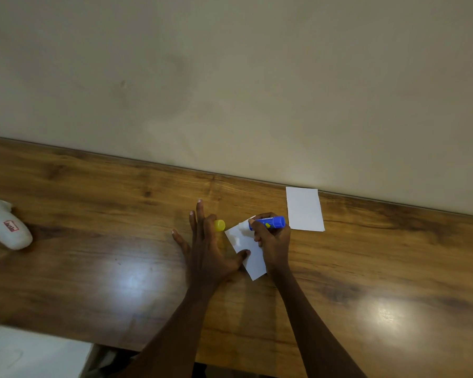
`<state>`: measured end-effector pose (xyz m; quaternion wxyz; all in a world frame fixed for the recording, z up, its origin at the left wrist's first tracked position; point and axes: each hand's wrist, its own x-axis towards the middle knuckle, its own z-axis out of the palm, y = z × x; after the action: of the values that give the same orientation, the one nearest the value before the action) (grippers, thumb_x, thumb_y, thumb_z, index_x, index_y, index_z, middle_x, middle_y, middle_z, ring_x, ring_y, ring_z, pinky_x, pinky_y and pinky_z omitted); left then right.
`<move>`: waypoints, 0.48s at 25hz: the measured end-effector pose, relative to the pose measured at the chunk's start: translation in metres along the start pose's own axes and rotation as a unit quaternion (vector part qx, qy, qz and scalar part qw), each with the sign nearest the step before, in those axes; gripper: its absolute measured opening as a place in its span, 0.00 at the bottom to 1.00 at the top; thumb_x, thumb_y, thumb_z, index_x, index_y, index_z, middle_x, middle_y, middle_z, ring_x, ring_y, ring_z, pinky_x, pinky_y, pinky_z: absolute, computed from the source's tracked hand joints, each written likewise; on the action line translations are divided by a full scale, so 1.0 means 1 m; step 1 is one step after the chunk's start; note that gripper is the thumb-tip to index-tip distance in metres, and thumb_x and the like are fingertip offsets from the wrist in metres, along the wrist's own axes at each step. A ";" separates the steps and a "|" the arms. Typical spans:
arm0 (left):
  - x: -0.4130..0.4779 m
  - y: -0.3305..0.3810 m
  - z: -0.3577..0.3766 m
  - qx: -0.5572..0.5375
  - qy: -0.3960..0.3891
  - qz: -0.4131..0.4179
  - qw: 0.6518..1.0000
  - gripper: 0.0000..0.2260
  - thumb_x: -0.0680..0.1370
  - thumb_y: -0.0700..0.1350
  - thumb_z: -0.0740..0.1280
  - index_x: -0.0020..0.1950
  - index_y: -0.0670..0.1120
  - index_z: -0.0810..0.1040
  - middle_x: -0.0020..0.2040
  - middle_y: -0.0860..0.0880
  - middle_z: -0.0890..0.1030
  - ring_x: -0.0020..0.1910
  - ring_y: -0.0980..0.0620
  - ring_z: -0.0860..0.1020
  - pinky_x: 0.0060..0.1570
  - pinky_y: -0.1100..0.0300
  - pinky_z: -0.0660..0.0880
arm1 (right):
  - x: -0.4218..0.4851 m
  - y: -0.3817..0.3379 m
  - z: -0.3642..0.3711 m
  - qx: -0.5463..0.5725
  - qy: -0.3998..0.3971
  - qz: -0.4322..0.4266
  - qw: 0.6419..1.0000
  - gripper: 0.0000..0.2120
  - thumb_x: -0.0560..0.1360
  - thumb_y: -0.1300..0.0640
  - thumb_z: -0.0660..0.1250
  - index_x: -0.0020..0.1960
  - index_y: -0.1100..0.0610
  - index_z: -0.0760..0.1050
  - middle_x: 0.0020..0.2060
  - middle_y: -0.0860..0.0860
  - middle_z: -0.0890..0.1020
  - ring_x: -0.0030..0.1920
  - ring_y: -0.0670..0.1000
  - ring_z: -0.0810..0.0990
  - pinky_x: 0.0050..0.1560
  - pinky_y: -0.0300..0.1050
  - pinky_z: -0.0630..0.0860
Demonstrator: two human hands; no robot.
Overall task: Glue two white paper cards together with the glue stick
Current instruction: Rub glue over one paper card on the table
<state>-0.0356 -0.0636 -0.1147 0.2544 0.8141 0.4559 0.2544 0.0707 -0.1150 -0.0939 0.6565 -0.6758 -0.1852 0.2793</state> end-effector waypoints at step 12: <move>-0.001 0.000 -0.001 -0.010 0.002 -0.004 1.000 0.51 0.58 0.57 0.77 0.61 0.63 0.39 0.73 0.37 0.61 0.71 0.44 0.45 0.63 0.38 0.35 | -0.001 0.003 0.001 0.008 0.006 -0.004 1.000 0.15 0.69 0.68 0.67 0.35 0.49 0.70 0.31 0.47 0.75 0.30 0.43 0.76 0.29 0.25 0.71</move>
<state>-0.0365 -0.0647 -0.1144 0.2629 0.8088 0.4574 0.2597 0.0693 -0.1151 -0.0967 0.6642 -0.6712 -0.1821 0.2742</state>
